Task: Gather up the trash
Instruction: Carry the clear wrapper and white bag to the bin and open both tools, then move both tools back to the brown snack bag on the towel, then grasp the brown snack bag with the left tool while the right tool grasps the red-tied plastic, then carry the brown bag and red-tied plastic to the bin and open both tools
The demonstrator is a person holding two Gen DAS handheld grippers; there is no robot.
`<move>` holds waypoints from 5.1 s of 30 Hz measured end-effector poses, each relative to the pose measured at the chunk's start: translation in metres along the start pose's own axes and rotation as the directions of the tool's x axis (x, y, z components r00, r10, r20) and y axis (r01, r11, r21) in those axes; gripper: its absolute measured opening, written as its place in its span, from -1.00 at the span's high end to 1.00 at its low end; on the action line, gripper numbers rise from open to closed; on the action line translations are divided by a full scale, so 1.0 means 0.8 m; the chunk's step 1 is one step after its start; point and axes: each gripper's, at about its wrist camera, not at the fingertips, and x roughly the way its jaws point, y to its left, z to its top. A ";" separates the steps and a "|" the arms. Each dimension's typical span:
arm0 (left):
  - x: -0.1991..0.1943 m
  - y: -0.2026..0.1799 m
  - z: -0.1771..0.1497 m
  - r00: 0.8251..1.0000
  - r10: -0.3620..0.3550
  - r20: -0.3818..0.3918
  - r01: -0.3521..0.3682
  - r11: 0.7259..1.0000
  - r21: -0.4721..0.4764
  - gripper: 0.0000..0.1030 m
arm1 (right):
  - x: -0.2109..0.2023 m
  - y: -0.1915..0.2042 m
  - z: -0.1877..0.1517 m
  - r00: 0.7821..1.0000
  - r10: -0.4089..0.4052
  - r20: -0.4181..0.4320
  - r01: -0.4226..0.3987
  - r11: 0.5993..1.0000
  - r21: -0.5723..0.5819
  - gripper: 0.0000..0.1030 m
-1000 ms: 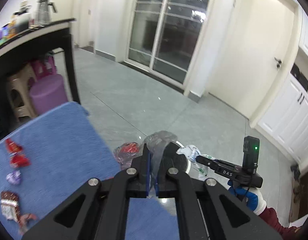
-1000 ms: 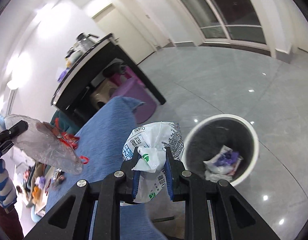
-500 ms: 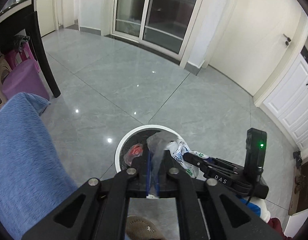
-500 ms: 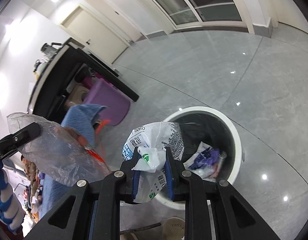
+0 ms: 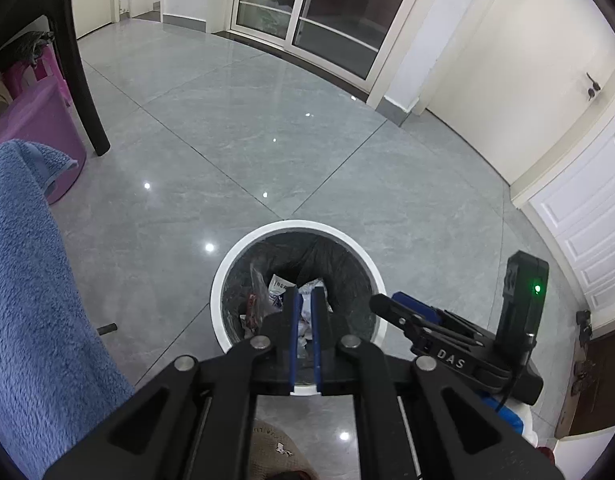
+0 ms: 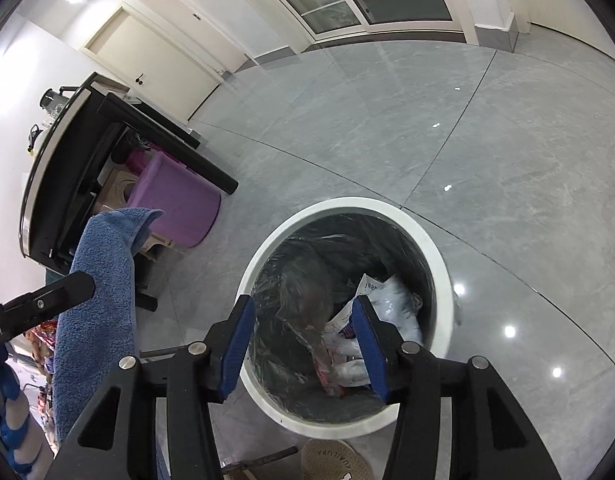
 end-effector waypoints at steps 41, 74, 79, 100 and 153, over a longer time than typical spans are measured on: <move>-0.489 0.144 -0.393 0.802 0.311 0.509 -0.181 0.940 -0.289 0.13 | -0.245 0.411 -0.192 0.932 0.359 0.050 -0.238 0.708 -0.665 0.00; -0.375 0.463 -0.400 0.927 0.244 0.286 0.051 0.671 -0.740 -0.36 | -0.091 0.529 -0.212 0.934 0.289 -0.211 -0.347 0.590 -0.729 0.00; -0.347 0.491 -0.386 0.931 0.224 0.289 0.097 0.611 -0.786 -0.36 | -0.058 0.542 -0.212 0.932 0.259 -0.254 -0.360 0.578 -0.732 0.00; -0.364 0.522 -0.410 0.890 0.325 0.319 0.062 0.608 -0.791 0.89 | 0.100 0.611 -0.295 0.833 0.200 -0.516 -0.540 0.500 -0.677 0.00; -0.437 0.304 -0.393 0.858 0.287 0.427 0.034 0.797 -0.603 0.90 | -0.116 0.401 -0.143 0.912 0.401 -0.084 -0.383 0.762 -0.523 0.72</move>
